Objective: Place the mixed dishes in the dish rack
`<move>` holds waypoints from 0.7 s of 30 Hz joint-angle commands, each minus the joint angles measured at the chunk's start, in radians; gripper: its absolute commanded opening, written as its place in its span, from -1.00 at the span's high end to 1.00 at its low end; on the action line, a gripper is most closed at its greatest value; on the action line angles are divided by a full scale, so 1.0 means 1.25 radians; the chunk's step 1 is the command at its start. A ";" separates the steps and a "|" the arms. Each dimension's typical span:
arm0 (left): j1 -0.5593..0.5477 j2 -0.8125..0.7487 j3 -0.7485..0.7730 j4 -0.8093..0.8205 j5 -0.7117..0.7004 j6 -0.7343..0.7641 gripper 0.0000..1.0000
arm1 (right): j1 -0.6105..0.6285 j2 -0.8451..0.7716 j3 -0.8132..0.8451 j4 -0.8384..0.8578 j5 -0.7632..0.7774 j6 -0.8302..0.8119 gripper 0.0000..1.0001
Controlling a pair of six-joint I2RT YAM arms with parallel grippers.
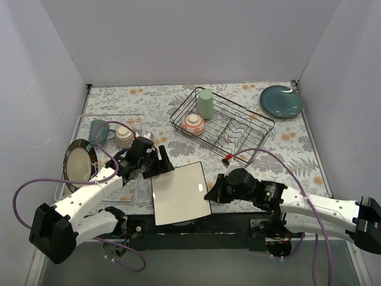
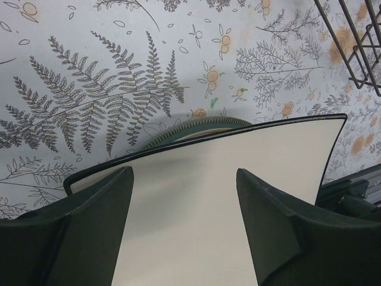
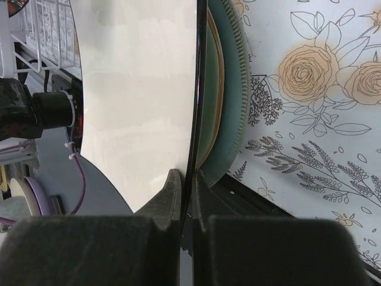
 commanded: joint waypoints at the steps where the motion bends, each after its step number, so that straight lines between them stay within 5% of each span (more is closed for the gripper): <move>1: 0.000 0.001 0.034 -0.032 -0.039 0.025 -0.40 | 0.007 -0.045 -0.029 -0.050 0.086 -0.034 0.97; 10: -0.001 0.004 0.017 -0.016 -0.021 0.023 -0.30 | 0.008 -0.153 -0.107 -0.094 0.133 0.016 0.97; 21: -0.025 0.031 -0.023 0.050 0.050 0.018 0.26 | 0.007 -0.215 -0.101 -0.153 0.208 0.043 0.97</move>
